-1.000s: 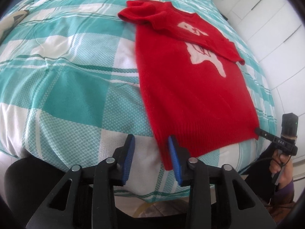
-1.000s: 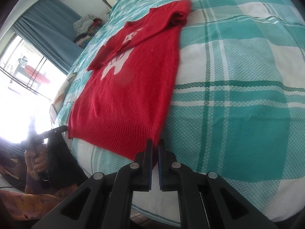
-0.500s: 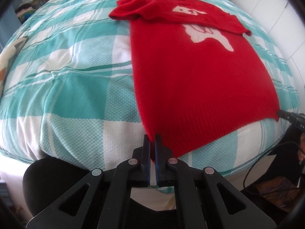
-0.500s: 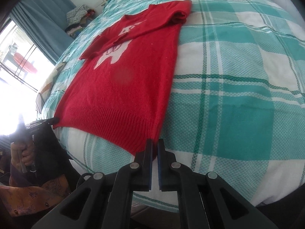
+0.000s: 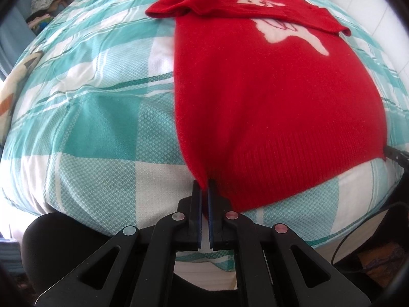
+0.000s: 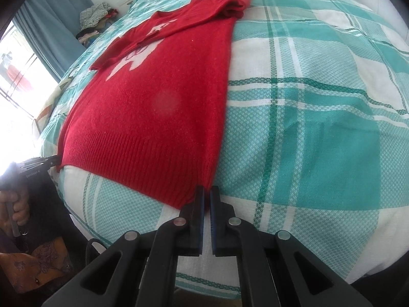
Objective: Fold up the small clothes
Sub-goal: 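Pull the held hem toward both grippers to unfold the sweater flat, then open both grippers to release the sweater hem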
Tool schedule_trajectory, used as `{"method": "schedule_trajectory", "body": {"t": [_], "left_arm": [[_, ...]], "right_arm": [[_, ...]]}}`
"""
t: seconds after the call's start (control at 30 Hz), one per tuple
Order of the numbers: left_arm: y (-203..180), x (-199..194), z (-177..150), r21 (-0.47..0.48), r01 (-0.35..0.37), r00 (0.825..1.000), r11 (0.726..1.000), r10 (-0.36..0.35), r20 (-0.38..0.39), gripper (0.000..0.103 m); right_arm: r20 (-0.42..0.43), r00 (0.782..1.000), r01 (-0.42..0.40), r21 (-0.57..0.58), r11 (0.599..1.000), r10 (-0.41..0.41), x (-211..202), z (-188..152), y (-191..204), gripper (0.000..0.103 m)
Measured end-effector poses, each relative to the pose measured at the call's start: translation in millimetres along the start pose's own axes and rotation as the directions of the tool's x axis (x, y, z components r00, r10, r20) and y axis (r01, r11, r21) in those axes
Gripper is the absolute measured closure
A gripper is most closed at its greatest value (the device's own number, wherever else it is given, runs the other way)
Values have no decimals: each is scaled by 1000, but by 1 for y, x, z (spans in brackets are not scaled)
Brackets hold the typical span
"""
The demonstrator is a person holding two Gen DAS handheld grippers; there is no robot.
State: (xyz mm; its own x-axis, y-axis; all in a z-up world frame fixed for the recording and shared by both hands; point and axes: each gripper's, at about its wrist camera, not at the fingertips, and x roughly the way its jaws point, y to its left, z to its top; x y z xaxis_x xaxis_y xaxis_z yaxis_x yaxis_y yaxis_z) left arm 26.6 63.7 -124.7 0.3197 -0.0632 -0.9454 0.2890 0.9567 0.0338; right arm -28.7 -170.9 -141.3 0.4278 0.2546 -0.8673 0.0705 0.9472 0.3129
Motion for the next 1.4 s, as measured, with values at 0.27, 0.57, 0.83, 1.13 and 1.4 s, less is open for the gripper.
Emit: {"method": "schedule_trajectory", "body": {"t": [0.27,0.57,0.83,1.13,1.4], "left_arm": [[-8,3,1,9,-21,1000,1000,21,5,101],[-20,-3,-8,34,-55,998,998,54,29,97],[-33,-49,-32,73,-170,978,983,159,133,35],[-4,-98,46,-148,-10,916,989,69,396,8],[-38,-12,87,-126,22,883,992,39,467,8]], "right_arm": [[16,1000,-13,22,1000,13,-3,-4,-3,100],[19,1000,-19,28,999,18,-5,-5,-6,100],[-38,999,18,6,1000,-17,-29,-14,-11,68],[228,927,335,-155,929,-297,-117,54,10,55],[232,967,197,-409,891,-107,-51,146,112,55]]}}
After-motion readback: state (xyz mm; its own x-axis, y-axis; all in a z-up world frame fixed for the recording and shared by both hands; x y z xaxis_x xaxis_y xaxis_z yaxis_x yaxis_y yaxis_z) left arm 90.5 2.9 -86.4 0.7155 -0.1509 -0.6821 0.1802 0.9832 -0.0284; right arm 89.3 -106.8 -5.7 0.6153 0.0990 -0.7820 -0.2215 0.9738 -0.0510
